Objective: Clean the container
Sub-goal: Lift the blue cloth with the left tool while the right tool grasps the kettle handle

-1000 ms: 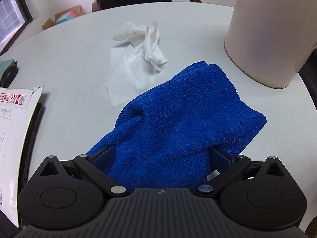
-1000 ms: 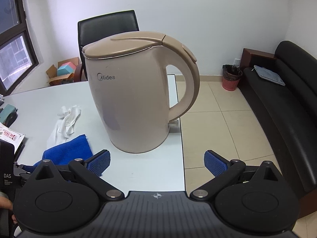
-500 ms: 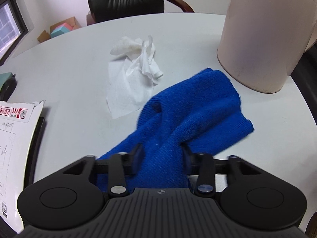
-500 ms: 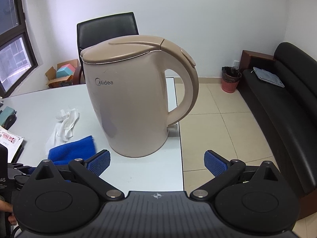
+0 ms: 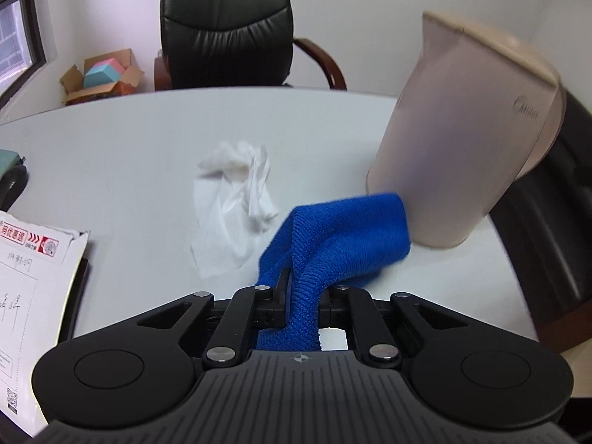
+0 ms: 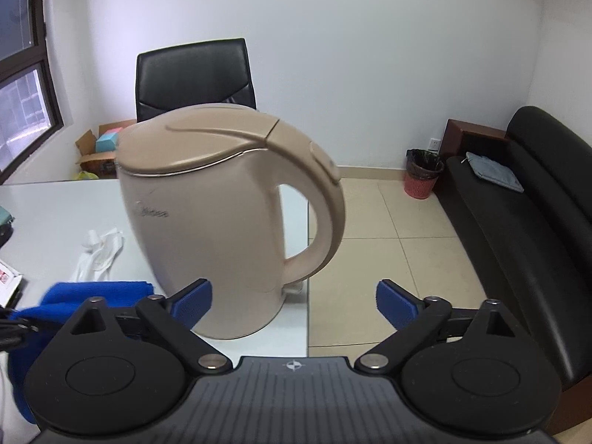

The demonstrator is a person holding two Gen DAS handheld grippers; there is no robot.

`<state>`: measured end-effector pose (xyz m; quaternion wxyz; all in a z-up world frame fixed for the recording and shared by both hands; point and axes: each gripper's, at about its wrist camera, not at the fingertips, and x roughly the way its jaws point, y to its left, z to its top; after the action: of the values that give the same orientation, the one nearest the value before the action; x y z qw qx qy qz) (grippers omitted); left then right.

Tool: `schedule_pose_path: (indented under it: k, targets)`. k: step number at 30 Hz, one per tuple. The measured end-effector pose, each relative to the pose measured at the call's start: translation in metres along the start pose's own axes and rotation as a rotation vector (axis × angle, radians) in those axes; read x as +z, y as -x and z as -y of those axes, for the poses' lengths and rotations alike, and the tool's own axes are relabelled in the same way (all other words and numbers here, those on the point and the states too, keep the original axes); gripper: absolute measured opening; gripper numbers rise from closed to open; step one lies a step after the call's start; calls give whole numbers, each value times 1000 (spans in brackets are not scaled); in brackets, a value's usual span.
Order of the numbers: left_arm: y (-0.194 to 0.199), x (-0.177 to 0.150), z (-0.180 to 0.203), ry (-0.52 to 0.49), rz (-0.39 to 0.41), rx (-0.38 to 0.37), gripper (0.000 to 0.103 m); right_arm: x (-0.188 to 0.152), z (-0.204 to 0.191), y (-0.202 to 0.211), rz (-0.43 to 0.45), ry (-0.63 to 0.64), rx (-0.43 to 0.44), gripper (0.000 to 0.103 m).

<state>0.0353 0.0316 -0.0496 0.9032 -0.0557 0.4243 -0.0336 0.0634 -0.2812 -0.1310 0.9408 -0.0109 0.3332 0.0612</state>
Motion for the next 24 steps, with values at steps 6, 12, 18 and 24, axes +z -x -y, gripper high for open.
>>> schedule_pose_path:
  k: [6,12,18,24]
  targets:
    - [30,23,14,-12,49,-44,11,14,24,-29,-13,51,16,65]
    - [51,39,27,-13,76,-83,12,26,42,-57,-36,112,67,48]
    - [59,47,38,-26,82,-97,12,39,49,-73,-19,191,143,48]
    - [60,47,44,-47,82,-98,12,46,50,-85,-26,256,216,31]
